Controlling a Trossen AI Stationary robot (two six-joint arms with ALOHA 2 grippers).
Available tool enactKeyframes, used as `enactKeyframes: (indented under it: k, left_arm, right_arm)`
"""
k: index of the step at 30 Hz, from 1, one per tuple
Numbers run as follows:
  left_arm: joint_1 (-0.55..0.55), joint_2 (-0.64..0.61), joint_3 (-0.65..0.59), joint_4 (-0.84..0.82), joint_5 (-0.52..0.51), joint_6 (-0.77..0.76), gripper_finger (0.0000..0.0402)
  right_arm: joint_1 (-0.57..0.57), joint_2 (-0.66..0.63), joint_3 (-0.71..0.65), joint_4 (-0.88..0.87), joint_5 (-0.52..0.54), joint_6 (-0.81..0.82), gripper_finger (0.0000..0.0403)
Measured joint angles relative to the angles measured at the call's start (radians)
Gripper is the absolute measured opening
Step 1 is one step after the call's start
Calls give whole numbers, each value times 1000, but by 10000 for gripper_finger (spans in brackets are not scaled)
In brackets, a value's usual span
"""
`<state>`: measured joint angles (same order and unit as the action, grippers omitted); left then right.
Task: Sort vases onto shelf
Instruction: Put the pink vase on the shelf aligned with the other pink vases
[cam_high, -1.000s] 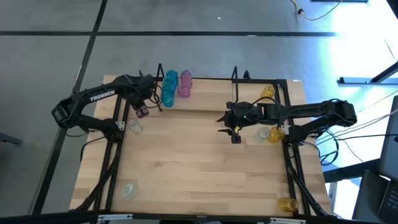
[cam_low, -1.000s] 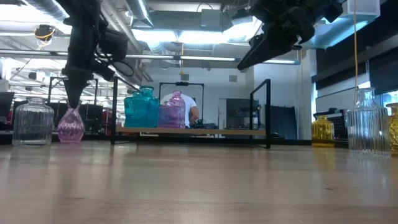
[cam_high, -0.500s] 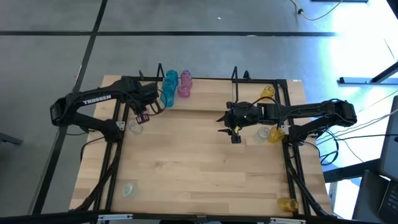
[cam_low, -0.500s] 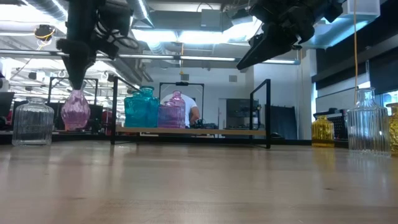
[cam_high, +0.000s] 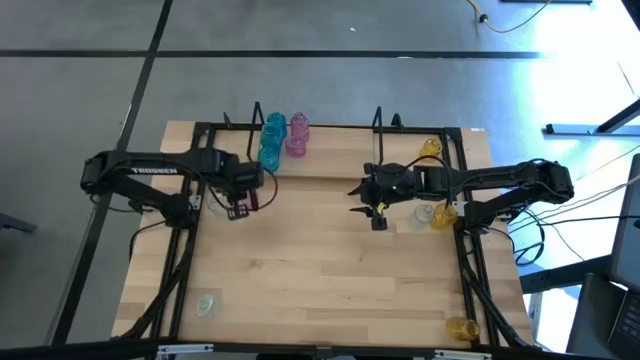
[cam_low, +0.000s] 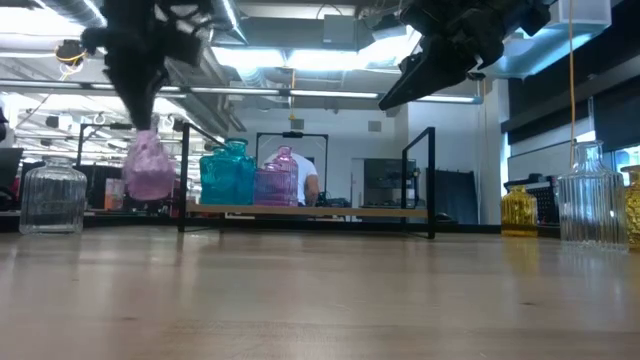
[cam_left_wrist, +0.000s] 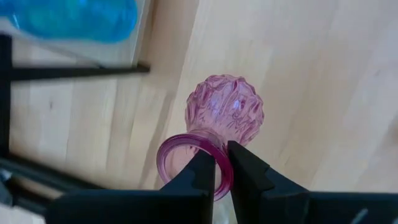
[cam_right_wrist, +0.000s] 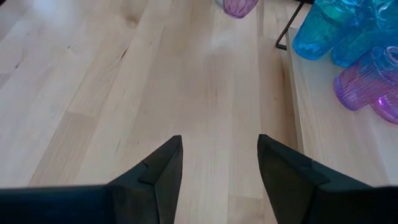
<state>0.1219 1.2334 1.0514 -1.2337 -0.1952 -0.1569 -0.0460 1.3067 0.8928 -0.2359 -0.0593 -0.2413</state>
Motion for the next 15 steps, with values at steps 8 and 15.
enactKeyframes:
  k: [8,15]
  left_arm:
    - [-56,156,191,10,-81,2,24]
    - [-15,390,455,-12,-107,67,24]
  right_arm:
    - [0,0,0,1,0,0,191]
    - [0,0,0,0,0,0,191]
